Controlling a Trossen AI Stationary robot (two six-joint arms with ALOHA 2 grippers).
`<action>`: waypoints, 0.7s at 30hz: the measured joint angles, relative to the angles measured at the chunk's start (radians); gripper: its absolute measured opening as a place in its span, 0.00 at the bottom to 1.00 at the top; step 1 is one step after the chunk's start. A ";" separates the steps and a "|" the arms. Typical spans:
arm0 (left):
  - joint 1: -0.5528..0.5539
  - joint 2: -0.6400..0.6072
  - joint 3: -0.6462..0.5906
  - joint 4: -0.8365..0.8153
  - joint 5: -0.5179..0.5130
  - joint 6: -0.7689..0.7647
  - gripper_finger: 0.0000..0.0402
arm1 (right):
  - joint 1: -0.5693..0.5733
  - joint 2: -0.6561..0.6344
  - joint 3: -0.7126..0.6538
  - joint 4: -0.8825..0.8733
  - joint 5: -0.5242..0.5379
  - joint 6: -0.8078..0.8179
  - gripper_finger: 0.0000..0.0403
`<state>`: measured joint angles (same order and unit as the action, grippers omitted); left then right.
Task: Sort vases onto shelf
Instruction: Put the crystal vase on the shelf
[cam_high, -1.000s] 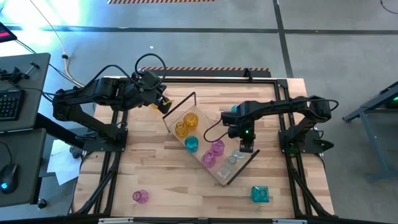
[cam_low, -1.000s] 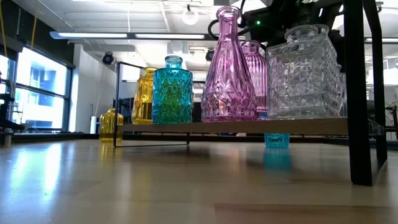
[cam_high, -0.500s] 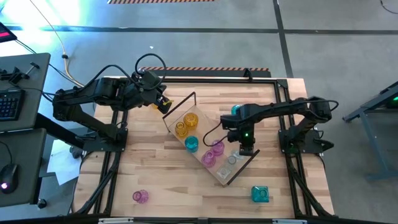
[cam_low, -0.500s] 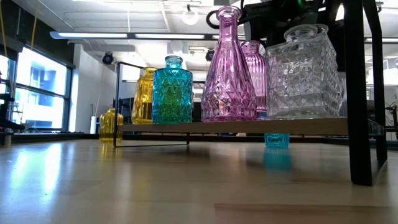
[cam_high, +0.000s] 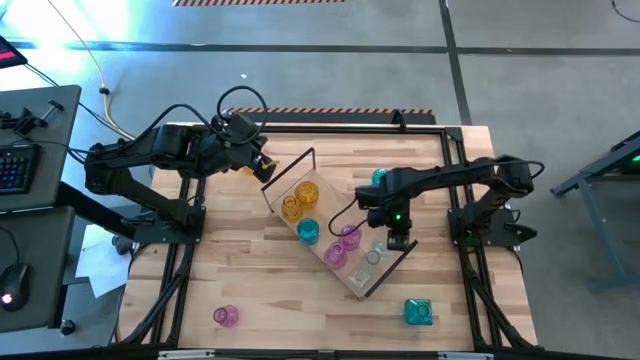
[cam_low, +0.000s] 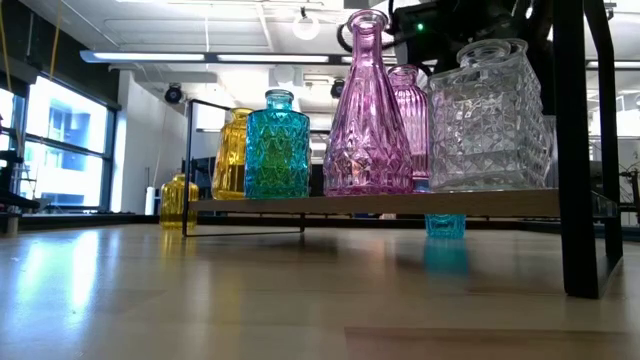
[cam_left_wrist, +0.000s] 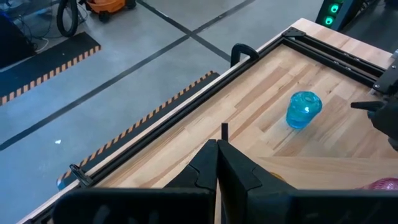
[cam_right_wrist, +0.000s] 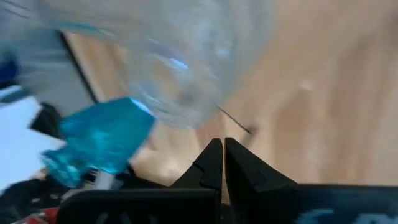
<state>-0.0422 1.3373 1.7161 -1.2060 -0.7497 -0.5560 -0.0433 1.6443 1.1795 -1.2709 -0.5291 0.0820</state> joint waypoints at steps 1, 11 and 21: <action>0.000 0.000 0.000 0.000 -0.007 0.000 0.00 | -0.013 -0.001 0.001 -0.013 0.018 -0.005 0.00; 0.000 0.000 0.000 0.004 -0.023 0.002 0.00 | -0.139 -0.093 0.081 0.075 0.166 0.003 0.00; -0.005 0.000 0.000 0.007 -0.024 0.005 0.00 | -0.319 -0.112 0.085 0.206 0.366 -0.077 0.05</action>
<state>-0.0470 1.3373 1.7161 -1.1989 -0.7737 -0.5514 -0.3627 1.5322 1.2641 -1.0645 -0.1631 0.0051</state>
